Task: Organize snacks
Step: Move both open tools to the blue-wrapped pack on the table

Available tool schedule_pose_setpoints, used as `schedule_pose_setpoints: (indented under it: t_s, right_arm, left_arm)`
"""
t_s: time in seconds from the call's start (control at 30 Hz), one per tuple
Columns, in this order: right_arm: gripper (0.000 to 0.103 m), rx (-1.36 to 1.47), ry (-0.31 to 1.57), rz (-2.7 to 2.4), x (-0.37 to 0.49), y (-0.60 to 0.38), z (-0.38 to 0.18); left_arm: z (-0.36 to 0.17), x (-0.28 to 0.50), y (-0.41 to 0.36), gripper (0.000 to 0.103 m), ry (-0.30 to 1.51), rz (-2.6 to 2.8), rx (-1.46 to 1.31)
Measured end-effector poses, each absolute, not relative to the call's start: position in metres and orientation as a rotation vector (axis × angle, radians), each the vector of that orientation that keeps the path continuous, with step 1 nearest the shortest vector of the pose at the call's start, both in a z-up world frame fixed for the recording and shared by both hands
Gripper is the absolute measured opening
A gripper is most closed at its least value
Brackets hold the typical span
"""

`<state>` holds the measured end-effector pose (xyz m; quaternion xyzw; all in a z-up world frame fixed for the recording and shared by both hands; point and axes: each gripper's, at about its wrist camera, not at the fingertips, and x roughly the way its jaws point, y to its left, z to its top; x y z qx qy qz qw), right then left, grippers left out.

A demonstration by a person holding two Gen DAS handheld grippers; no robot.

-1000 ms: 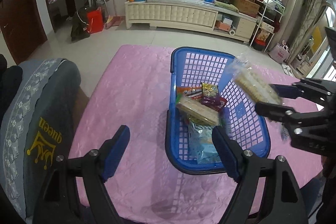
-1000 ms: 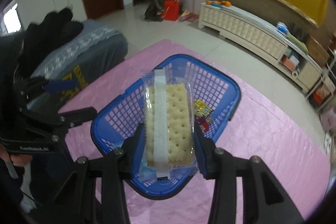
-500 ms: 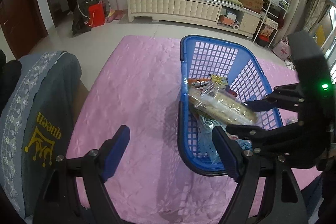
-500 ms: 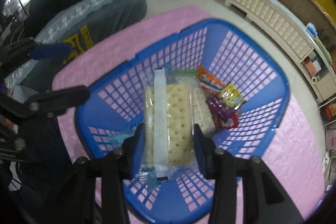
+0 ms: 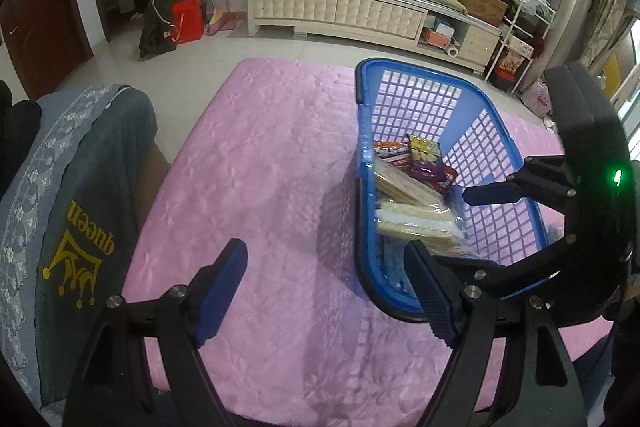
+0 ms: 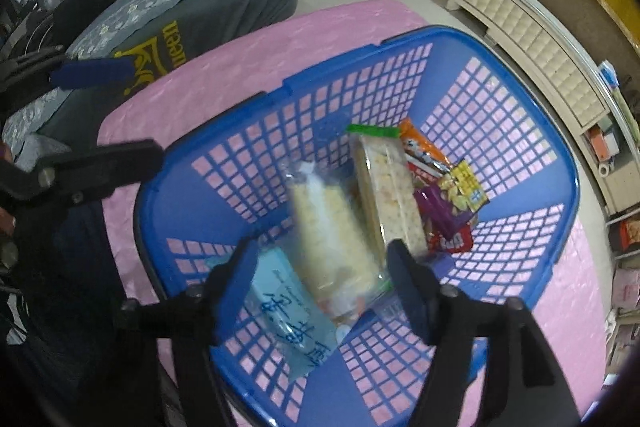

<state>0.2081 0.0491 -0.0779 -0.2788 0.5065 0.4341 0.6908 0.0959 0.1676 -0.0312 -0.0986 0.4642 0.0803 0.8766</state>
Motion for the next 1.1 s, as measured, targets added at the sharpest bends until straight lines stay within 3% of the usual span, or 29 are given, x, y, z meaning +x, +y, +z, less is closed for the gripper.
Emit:
schedule_pose_setpoints:
  t_s: [0.43, 1.1]
  right_arm:
    - [0.075, -0.316, 0.99, 0.889, 0.174, -0.038, -0.003]
    - [0.075, -0.027, 0.939, 0.66, 0.154, -0.184, 0.04]
  left_arm:
    - [0.008, 0.064, 0.119, 0.079, 0.868, 0.121, -0.153]
    - [0.052, 0.068, -0.006, 0.079, 0.744, -0.056, -0.028]
